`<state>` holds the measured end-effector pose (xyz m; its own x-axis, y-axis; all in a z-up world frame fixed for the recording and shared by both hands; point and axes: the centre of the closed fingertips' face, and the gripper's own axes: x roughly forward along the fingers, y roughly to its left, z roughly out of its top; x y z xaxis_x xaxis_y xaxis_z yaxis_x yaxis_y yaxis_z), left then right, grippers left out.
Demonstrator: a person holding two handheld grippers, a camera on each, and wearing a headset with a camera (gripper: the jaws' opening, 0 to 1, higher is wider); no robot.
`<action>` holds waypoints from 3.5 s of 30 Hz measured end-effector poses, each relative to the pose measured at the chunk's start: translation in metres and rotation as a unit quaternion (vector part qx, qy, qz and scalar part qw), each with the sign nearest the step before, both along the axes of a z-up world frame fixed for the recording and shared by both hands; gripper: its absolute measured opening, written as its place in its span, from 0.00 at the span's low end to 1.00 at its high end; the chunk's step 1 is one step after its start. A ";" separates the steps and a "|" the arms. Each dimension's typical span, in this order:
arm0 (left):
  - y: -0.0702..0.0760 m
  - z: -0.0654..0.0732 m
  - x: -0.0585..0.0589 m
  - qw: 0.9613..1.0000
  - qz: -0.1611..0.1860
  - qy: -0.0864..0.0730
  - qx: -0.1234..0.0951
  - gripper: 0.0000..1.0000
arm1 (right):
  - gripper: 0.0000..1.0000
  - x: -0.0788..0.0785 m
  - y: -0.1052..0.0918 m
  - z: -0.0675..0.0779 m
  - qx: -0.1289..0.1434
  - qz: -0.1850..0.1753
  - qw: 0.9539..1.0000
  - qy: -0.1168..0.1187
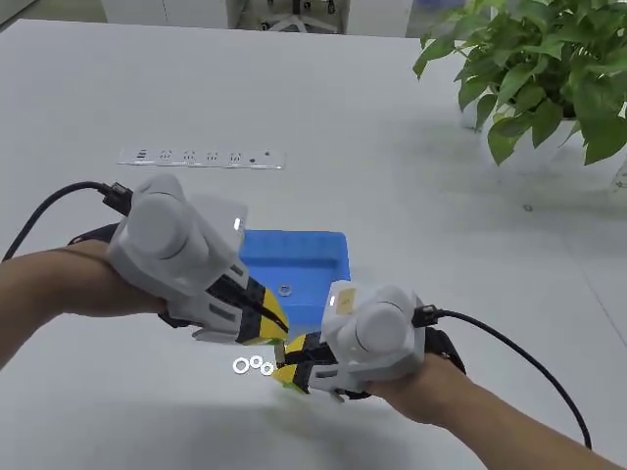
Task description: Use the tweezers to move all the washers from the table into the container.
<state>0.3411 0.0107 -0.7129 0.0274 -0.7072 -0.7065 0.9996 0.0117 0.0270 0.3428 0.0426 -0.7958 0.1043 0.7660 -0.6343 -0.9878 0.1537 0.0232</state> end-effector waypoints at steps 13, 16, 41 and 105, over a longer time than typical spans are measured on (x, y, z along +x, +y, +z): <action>0.002 0.005 -0.005 1.000 -0.005 0.000 0.005 0.06 | 0.09 -0.006 0.000 0.006 -0.003 0.008 1.000 0.000; 0.003 0.009 -0.005 1.000 -0.005 0.001 0.003 0.06 | 0.09 -0.007 0.000 0.010 -0.003 0.010 1.000 -0.002; 0.003 0.052 0.006 1.000 -0.013 -0.019 -0.008 0.06 | 0.09 0.007 0.001 0.053 0.009 0.001 1.000 -0.023; -0.019 0.020 0.099 0.999 0.030 -0.028 -0.018 0.06 | 0.10 0.103 -0.020 0.020 -0.024 -0.009 0.999 -0.027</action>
